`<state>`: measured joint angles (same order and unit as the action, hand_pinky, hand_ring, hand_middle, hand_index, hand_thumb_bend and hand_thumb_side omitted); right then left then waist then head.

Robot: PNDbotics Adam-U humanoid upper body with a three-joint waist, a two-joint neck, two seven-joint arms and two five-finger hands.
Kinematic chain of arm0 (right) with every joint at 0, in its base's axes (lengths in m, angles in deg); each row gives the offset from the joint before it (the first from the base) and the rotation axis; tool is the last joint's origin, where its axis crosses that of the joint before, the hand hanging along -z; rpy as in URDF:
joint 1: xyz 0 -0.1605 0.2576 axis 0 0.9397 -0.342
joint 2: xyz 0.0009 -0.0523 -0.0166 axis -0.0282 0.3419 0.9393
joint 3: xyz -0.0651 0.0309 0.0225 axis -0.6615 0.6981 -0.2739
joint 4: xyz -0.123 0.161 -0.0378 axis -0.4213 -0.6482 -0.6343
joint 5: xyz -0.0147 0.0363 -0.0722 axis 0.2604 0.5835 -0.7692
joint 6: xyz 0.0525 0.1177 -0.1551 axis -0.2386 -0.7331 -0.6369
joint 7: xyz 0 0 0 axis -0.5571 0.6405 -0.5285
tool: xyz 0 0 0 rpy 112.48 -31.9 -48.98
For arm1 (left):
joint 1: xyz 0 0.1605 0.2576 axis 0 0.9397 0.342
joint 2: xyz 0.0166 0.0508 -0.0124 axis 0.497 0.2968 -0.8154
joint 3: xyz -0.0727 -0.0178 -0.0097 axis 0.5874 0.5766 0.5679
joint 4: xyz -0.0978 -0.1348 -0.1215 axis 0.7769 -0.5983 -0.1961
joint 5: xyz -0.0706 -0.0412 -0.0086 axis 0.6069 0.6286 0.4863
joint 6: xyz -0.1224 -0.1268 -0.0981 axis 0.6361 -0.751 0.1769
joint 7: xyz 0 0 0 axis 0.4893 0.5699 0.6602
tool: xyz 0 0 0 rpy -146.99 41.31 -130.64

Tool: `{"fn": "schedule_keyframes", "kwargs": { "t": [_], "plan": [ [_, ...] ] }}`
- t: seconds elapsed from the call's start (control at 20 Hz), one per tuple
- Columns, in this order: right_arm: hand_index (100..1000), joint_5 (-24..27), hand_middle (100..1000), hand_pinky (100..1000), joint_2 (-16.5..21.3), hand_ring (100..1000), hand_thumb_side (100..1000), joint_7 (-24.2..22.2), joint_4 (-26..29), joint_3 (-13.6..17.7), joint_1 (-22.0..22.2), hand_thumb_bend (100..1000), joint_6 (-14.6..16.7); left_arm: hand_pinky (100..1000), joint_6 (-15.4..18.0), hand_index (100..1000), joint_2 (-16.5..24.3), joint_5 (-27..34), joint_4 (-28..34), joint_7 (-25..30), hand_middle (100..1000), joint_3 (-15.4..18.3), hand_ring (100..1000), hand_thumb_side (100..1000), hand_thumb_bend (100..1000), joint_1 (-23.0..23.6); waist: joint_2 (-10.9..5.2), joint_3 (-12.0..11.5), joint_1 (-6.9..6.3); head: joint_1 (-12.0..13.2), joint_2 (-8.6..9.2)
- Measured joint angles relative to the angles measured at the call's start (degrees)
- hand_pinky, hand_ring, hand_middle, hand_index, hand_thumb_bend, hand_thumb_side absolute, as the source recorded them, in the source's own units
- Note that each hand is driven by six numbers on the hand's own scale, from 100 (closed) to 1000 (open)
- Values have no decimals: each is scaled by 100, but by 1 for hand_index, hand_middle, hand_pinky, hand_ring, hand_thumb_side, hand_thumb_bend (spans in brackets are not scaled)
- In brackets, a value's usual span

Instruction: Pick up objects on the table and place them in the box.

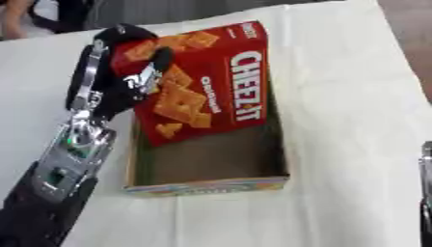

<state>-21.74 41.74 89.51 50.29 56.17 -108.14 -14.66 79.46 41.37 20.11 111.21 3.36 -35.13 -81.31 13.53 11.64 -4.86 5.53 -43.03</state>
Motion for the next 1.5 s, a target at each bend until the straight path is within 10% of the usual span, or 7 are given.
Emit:
{"fn": "schedule_keyframes", "kwargs": {
  "t": [0.25, 0.3, 0.45, 0.8, 1.0, 1.25, 1.5],
  "plan": [
    [629, 0, 538, 259, 0, 474, 686, 0, 0, 0, 0, 100, 0, 685, 295, 817, 7, -40, 53, 227, 736, -4, 678, 704, 593, 0, 0, -13, -2, 0, 0],
    [629, 0, 538, 260, 0, 475, 686, 0, 0, 0, 0, 100, 0, 630, 407, 774, 7, -43, 62, 301, 689, -14, 627, 675, 541, 0, 0, -14, -2, 0, 0],
    [629, 0, 538, 260, 0, 475, 685, 0, 0, 0, 0, 100, 0, 980, 706, 991, 10, -91, 79, 536, 929, -28, 893, 789, 821, 0, 0, -23, -2, -1, 0],
    [629, 1, 538, 260, 0, 474, 684, -2, 0, 0, 1, 100, 2, 986, 1052, 988, 60, -494, 80, 1045, 951, 44, 902, 672, 962, -2, -2, -76, 0, -1, 0],
    [629, 1, 537, 259, 0, 474, 684, -9, 0, 0, 2, 100, 9, 925, 1048, 933, 75, -681, 131, 1044, 906, 181, 848, 635, 902, -1, -2, -118, 5, -1, 0],
    [629, 1, 537, 259, 0, 474, 685, -12, 0, 1, 4, 100, 12, 851, 1070, 880, 160, -739, 443, 452, 848, 450, 800, 897, 148, 106, -2, -192, 23, -10, 1],
    [629, 1, 537, 259, 0, 474, 681, -12, 0, 2, 10, 100, 10, 895, 1308, 911, 355, -879, 738, -434, 883, 883, 843, 925, 100, 261, -6, -334, 58, -55, 1]
  ]
}}
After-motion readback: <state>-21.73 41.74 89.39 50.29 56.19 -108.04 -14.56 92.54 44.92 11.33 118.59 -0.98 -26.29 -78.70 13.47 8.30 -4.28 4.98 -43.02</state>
